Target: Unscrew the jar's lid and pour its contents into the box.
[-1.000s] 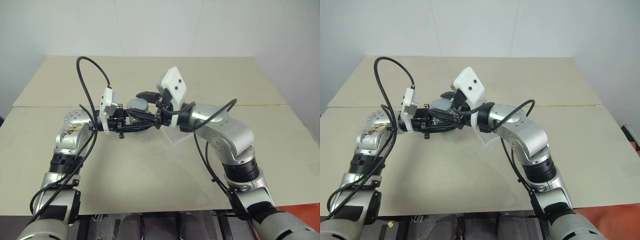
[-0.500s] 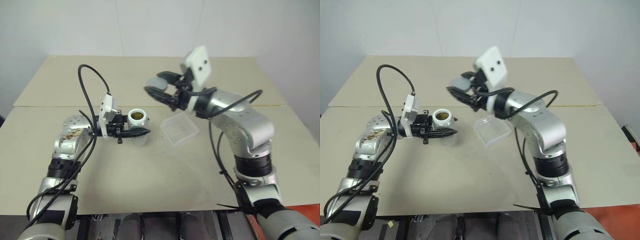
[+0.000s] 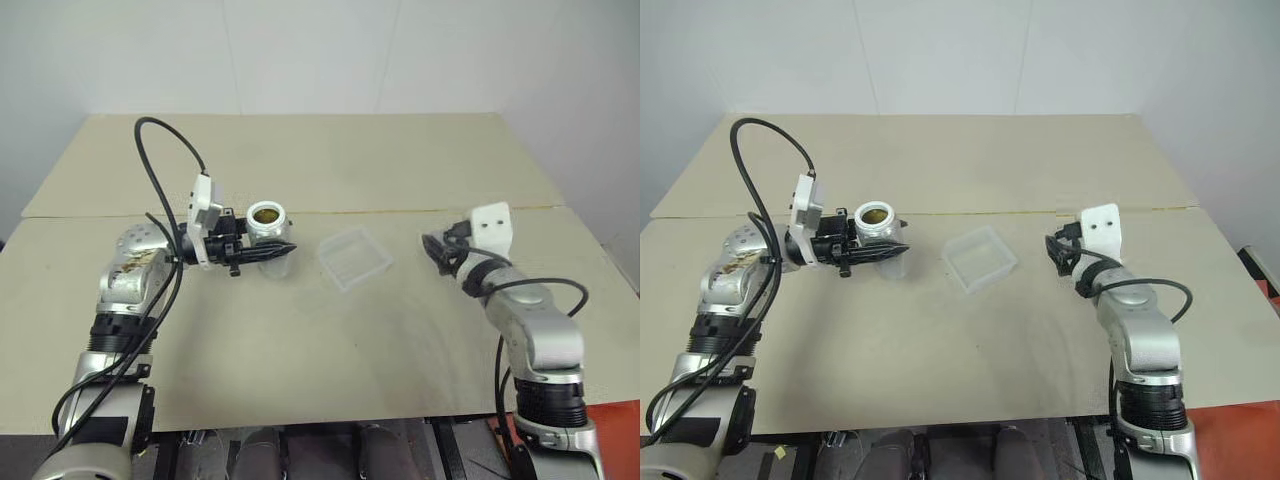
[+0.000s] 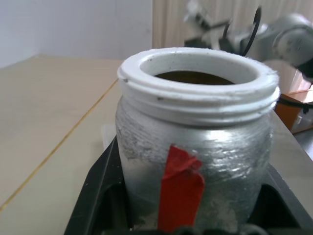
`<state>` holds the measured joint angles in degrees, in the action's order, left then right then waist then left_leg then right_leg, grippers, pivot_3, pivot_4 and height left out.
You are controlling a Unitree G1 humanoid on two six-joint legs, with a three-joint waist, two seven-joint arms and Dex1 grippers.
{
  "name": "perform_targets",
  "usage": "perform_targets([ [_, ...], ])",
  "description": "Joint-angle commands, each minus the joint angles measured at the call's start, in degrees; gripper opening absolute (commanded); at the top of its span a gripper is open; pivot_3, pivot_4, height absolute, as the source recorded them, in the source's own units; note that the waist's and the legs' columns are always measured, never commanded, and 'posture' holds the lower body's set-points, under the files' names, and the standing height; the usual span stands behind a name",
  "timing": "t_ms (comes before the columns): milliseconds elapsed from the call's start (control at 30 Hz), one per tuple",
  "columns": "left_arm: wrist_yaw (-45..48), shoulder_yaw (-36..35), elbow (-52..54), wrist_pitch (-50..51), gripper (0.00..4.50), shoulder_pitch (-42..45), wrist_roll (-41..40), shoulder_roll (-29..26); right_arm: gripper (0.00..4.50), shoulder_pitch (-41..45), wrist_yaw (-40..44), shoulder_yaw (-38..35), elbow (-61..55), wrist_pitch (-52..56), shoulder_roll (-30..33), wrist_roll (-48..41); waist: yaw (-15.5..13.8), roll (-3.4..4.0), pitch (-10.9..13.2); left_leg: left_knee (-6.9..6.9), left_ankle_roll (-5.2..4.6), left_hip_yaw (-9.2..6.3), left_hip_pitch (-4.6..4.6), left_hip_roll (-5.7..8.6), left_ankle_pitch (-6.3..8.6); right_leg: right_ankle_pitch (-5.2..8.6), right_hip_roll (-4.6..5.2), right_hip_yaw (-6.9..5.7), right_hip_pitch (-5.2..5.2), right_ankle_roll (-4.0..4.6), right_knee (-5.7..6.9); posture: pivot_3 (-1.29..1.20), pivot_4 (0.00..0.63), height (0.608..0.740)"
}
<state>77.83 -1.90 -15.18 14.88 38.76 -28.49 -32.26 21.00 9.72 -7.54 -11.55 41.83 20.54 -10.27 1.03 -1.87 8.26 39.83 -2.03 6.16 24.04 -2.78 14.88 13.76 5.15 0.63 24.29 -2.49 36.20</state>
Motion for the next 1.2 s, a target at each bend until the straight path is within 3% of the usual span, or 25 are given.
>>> perform_targets([
  [33, 0.08, -1.00, 0.69, -1.04, 1.96, 1.80, -0.78, 0.43, 2.75, -0.37, -2.39, -1.17, 5.16, -6.48, -1.71, 1.90, -0.03, 0.00, 0.00, 0.00, -0.02, 0.02, 0.01, 0.02, 0.01, 0.00, 0.01, 0.02, 0.01, 0.00, 0.00, 0.00, 0.150, 0.740],
  [167, -0.31, -1.11, 0.79, -0.93, 1.96, 1.81, -0.85, 1.09, 2.75, -1.39, -2.46, -0.78, 8.62, -9.55, -2.26, 2.74, -0.10, 0.01, 0.01, 0.00, 0.24, 0.01, 0.10, 0.03, -0.14, 0.00, 0.02, 0.01, 0.03, -0.01, 0.02, 0.00, 0.150, 0.740],
  [333, -0.17, -1.39, 1.00, -0.91, 1.96, 1.45, -0.86, 0.94, 4.37, -3.84, 4.18, -0.17, 0.04, -1.27, 1.57, -1.27, -0.20, 0.01, 0.01, 0.00, 0.21, -0.01, 0.10, 0.00, -0.12, 0.00, 0.02, 0.00, 0.02, -0.01, 0.02, 0.00, 0.150, 0.740],
  [367, -0.04, -1.48, 0.86, -0.98, 1.96, 1.44, -0.83, 0.78, 4.48, -4.17, 6.13, -0.08, -2.65, 1.42, 3.41, -2.40, -0.21, 0.02, 0.01, 0.01, 0.18, 0.00, 0.11, 0.01, -0.10, 0.00, 0.03, 0.00, 0.03, -0.01, 0.02, 0.00, 0.150, 0.740],
  [567, -0.39, -1.45, -1.04, -2.81, 1.96, 2.61, 0.45, 0.64, 4.48, -5.39, 19.76, -2.11, -16.43, 11.69, 17.44, -11.49, -0.41, 0.02, 0.01, 0.02, -0.17, -0.11, 0.09, 0.01, 0.10, -0.01, 0.03, -0.01, 0.00, -0.03, 0.00, 0.00, 0.150, 0.740],
  [800, -1.54, 2.53, -6.76, -14.29, 1.96, 6.64, 8.17, 2.89, 4.48, -1.15, 33.61, -7.43, -17.51, 13.15, 26.70, -24.27, -0.98, 0.01, 0.01, 0.06, -0.19, -0.18, 0.05, 0.06, 0.11, -0.02, 0.02, -0.04, -0.10, -0.03, -0.17, 0.00, 0.150, 0.740],
  [967, -16.45, 10.24, -19.90, -38.36, 1.96, 17.59, 27.83, 7.46, 4.48, 1.03, 40.84, -3.76, -14.22, 9.79, 33.70, -23.82, -2.44, -0.02, 0.03, 0.15, -0.26, -0.14, 0.13, 0.18, 0.15, -0.04, 0.10, -0.07, -0.13, -0.06, -0.34, 0.00, 0.150, 0.740],
  [1133, -48.17, 22.59, -33.22, -59.21, 1.96, 29.53, 56.59, 8.76, 4.48, 2.99, 44.03, -1.96, -12.98, 8.38, 36.41, -23.80, -3.27, -0.06, 0.05, 0.26, -0.43, -0.14, 0.30, 0.24, 0.25, -0.13, 0.14, -0.05, -0.11, -0.22, -0.33, 0.00, 0.150, 0.740],
  [1200, -64.35, 30.67, -35.33, -62.02, 1.96, 32.83, 70.76, 8.46, 4.48, 3.64, 44.36, -1.66, -12.89, 8.36, 36.84, -23.74, -3.32, -0.06, 0.05, 0.24, -0.42, -0.08, 0.30, 0.26, 0.25, -0.14, 0.18, -0.02, -0.08, -0.23, -0.35, 0.00, 0.150, 0.740],
])
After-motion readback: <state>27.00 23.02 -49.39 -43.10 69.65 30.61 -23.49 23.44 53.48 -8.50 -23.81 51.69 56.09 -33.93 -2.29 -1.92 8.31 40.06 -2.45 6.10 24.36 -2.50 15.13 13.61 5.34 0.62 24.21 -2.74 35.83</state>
